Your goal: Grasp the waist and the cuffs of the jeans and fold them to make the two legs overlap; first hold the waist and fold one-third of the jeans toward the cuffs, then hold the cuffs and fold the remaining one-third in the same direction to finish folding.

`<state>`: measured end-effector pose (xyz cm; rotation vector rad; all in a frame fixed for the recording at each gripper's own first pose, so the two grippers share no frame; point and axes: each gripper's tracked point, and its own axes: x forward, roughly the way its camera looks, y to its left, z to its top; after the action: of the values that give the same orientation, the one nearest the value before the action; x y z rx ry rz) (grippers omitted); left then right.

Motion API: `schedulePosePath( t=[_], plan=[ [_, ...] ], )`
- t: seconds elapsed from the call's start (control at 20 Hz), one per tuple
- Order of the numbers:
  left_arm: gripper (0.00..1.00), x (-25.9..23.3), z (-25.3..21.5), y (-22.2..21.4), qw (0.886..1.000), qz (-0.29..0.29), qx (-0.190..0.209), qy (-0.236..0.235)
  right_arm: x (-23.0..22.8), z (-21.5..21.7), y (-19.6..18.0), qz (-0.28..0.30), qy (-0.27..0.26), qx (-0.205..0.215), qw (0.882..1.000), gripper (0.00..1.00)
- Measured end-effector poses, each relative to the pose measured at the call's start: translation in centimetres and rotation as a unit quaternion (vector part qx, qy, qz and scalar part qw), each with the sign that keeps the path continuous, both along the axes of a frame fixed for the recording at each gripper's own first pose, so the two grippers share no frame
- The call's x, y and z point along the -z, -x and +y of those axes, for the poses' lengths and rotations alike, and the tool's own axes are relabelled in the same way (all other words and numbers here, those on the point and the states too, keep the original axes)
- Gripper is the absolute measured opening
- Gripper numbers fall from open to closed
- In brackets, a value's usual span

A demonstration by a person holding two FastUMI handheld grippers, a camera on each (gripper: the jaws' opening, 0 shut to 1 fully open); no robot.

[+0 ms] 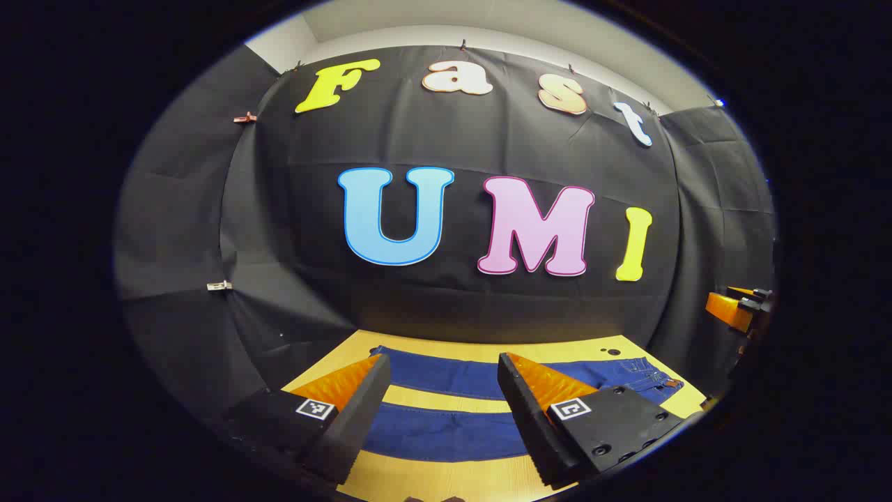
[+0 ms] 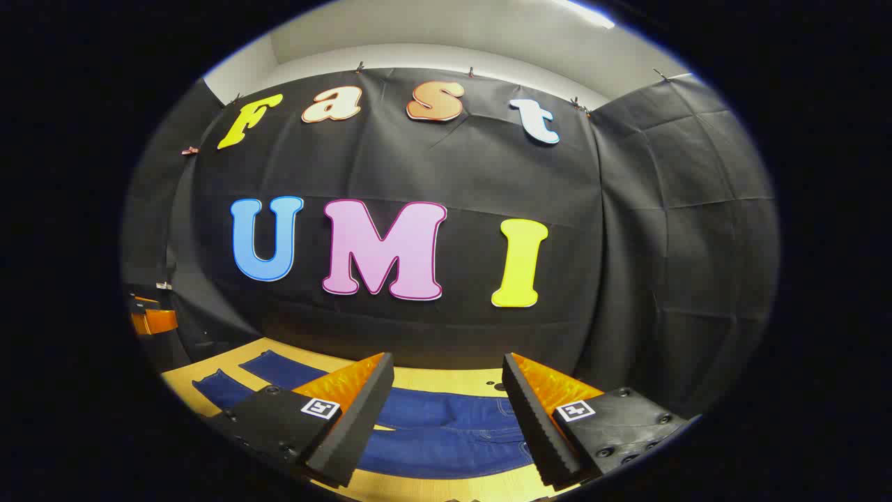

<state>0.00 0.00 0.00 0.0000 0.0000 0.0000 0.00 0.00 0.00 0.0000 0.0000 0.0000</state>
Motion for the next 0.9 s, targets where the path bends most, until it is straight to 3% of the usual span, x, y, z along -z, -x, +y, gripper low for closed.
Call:
schedulePosePath(
  t=[0.5,0.6,0.9],
  plan=[
    [0.97,1.1,0.9,0.6,0.999,0.012,-0.003,-0.038,0.7,-2.0,0.3,0.006,0.006,0.015,1.0,0.94],
    [0.93,1.3,1.7,0.5,0.999,0.015,-0.009,-0.046,0.4,-2.3,0.5,0.002,0.009,0.016,1.0,0.96],
    [0.96,2.3,5.4,0.2,0.995,0.033,-0.022,-0.094,0.3,-3.6,0.4,0.0,0.021,0.026,0.999,0.96]
  ],
)
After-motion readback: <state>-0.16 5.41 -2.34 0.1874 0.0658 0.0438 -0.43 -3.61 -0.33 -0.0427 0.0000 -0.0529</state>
